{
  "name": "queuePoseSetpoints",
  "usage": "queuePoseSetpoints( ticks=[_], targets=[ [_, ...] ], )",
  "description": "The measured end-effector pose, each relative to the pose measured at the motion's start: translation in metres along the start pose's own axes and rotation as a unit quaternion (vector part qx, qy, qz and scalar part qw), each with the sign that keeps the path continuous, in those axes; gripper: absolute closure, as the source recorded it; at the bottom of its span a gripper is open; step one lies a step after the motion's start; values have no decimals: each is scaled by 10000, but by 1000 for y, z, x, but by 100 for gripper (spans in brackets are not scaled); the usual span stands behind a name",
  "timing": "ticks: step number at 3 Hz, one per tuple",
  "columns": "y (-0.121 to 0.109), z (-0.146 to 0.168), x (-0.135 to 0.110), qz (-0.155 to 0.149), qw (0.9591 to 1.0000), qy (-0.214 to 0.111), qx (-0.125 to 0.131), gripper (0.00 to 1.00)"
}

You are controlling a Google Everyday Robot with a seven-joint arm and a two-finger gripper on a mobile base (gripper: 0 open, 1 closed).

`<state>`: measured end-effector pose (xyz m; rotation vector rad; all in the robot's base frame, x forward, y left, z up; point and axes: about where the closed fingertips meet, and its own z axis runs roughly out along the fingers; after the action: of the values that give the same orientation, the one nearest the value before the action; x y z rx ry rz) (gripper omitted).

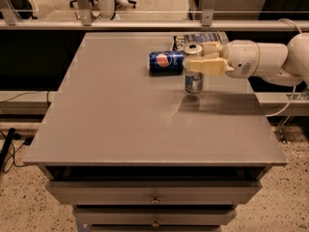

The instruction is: Place redbull can upright

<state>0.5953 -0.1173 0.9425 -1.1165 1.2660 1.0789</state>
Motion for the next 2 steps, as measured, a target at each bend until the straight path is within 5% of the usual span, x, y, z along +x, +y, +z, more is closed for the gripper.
queuePoseSetpoints(
  ticks=[2],
  targets=[
    [-7, -14, 17, 42, 9999, -147, 63, 38]
  ],
)
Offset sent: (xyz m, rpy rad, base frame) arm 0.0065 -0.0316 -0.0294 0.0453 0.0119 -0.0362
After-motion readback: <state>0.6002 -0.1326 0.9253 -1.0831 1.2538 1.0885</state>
